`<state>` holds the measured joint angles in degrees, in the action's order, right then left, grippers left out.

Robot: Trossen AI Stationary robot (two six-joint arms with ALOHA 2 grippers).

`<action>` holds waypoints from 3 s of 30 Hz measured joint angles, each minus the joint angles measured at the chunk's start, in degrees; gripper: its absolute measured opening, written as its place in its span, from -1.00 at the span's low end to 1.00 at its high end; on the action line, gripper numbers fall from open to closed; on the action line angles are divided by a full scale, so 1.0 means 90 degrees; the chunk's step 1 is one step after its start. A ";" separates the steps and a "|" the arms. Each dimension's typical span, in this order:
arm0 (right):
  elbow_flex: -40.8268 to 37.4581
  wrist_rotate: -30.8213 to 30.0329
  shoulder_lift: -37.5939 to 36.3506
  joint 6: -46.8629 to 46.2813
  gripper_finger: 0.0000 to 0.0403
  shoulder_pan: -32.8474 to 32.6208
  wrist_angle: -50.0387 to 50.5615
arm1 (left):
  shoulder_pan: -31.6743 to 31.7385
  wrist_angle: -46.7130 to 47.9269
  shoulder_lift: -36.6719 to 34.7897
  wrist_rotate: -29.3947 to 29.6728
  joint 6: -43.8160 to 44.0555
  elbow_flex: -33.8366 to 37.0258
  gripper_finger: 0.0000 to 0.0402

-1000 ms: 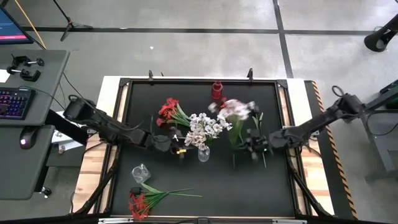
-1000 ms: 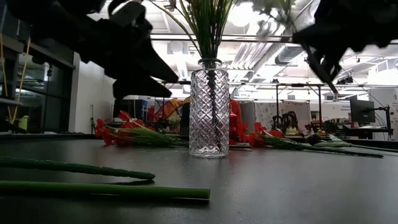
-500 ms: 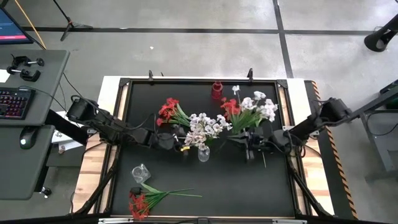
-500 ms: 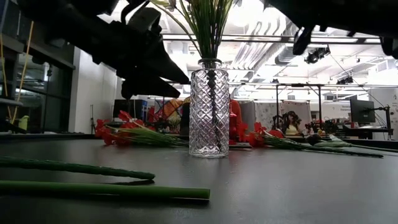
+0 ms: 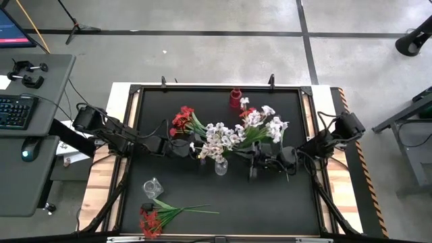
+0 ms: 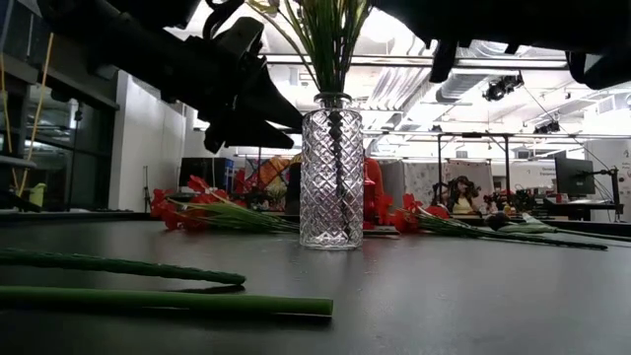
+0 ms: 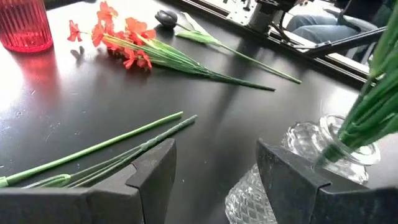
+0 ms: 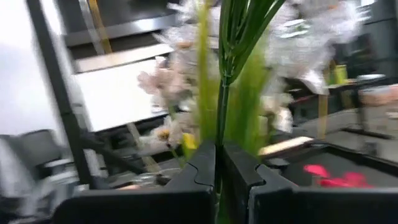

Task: Sort flowers into vase by color
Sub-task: Put the white flowers into the right transparent vase

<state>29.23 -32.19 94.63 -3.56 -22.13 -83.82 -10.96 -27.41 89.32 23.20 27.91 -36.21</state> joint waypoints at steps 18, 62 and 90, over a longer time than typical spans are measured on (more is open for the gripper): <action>0.0000 -0.0225 0.0000 0.0170 -1.00 0.0042 0.0683 | 0.0022 -0.0327 0.0000 -0.0008 -0.0304 0.0000 0.04; -0.0015 0.0445 -0.1255 -0.1476 0.01 0.0044 0.4377 | 0.0355 -0.0609 0.0005 -0.0124 -0.0512 0.0000 0.04; -0.0007 0.1144 -0.1719 -0.1422 -0.84 0.0461 0.4283 | 0.0355 -0.0631 0.0005 0.0002 -0.0461 0.0000 0.04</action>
<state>29.17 -21.90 79.15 -16.36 -17.98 -45.28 -7.77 -33.08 89.36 23.22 23.77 -36.21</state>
